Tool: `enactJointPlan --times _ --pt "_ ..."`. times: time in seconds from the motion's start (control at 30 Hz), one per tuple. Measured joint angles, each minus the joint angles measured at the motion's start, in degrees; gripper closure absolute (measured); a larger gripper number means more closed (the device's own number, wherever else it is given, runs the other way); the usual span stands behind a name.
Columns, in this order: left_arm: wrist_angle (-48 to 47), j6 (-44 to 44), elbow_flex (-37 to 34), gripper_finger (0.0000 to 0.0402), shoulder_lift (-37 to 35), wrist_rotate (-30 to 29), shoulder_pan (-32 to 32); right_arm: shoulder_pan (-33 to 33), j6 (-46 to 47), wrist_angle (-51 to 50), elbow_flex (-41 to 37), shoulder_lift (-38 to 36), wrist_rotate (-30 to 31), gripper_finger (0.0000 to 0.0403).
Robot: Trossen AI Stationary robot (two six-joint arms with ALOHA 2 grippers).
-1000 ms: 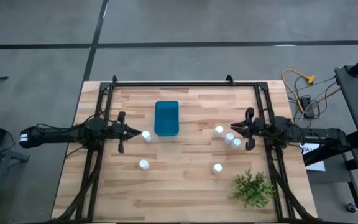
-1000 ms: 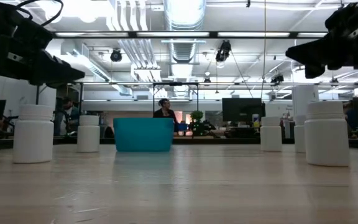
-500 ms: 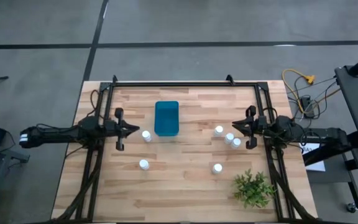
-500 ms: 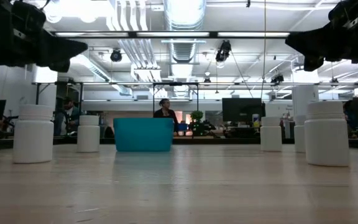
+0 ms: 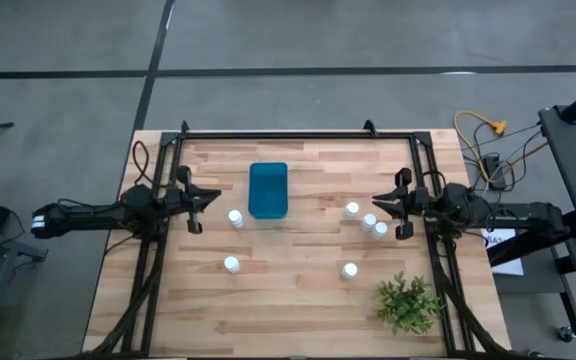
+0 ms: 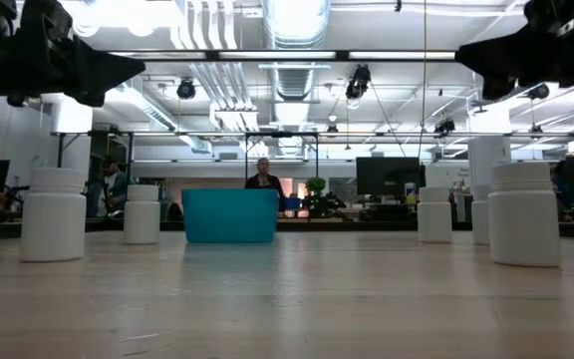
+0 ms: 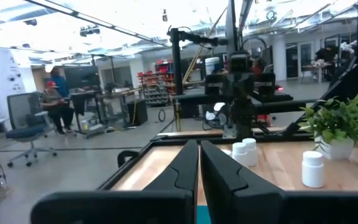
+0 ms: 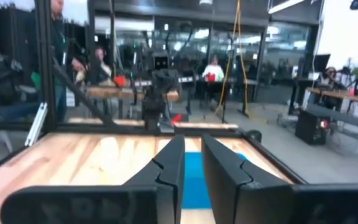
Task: Pick and place pill bottles into a basket
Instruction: Put the white medicine bottle into the blue bin
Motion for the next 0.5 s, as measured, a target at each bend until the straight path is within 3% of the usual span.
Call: enactJointPlan --times 0.23,0.5 --pt "0.09 1.44 1.02 0.0401 -0.11 -0.25 0.0 0.02 -3.67 -27.35 18.08 7.39 0.02 0.0313" --pt "-0.04 1.55 1.61 0.0401 -0.11 -0.47 0.0 0.02 -6.25 -51.82 34.9 18.99 0.5 0.026"
